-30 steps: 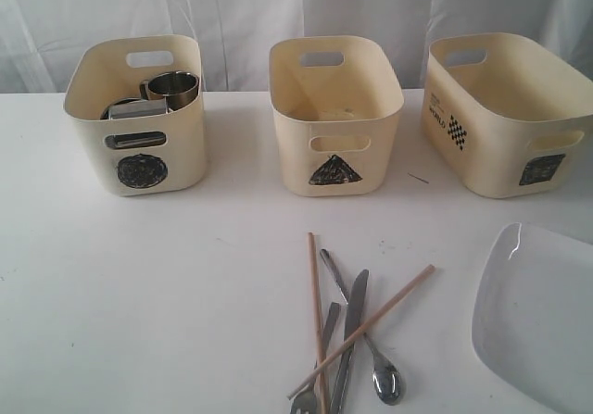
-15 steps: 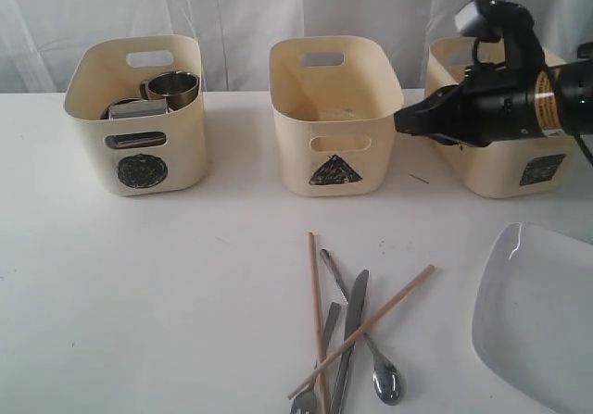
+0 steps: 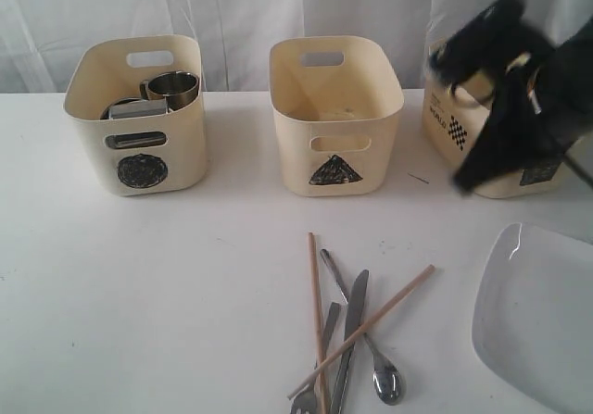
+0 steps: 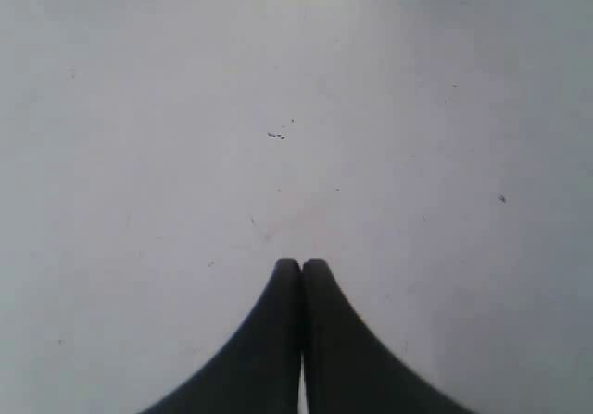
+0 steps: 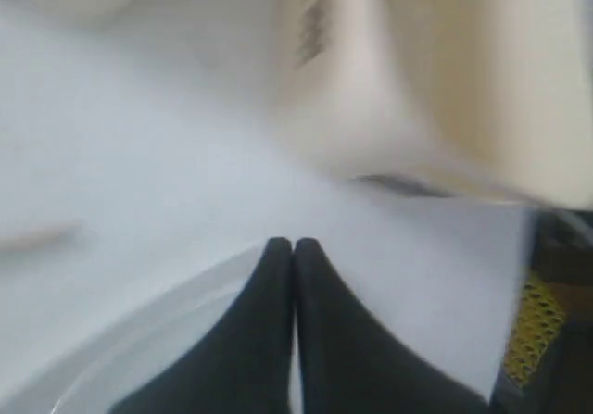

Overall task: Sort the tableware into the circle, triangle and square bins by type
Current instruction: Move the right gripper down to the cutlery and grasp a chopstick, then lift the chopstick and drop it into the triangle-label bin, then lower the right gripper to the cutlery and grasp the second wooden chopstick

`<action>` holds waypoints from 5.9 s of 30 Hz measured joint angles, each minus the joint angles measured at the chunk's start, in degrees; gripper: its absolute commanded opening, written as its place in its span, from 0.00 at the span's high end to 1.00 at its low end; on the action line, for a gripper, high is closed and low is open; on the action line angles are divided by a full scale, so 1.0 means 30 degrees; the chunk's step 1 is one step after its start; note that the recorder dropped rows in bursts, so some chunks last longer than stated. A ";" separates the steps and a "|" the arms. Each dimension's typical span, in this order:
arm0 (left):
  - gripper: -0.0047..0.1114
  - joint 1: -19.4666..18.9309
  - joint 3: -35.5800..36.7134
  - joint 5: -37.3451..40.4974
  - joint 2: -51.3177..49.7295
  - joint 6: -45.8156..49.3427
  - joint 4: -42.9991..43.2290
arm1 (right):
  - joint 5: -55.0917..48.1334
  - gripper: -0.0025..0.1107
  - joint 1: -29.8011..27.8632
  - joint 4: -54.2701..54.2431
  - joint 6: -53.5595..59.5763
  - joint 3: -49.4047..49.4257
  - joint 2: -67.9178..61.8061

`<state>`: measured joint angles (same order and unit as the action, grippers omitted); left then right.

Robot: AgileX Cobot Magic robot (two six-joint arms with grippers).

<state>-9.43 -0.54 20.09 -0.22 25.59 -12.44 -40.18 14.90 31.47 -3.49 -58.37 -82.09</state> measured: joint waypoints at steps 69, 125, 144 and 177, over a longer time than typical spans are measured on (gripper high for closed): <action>0.96 0.0000 0.0000 -0.0020 0.0000 0.0000 0.0000 | -0.1227 0.79 0.1253 -1.3908 2.7032 -0.0877 -0.8846; 0.96 0.0000 0.0000 -0.0020 0.0000 0.0000 0.0000 | 1.8257 0.98 0.1321 -2.5811 1.8806 -0.4311 -0.3819; 0.96 0.0000 0.0000 -0.0020 0.0000 0.0000 0.0000 | 1.8256 0.69 0.1321 -2.4378 1.6634 -0.7999 -0.9173; 0.96 0.0000 0.0000 -0.0020 0.0000 0.0000 0.0037 | -0.3515 0.98 0.2816 -2.2056 1.0827 -0.6099 -0.4791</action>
<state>-9.43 -0.54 20.03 -0.22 25.59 -12.33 -50.72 23.35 -34.69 28.99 -76.67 -96.46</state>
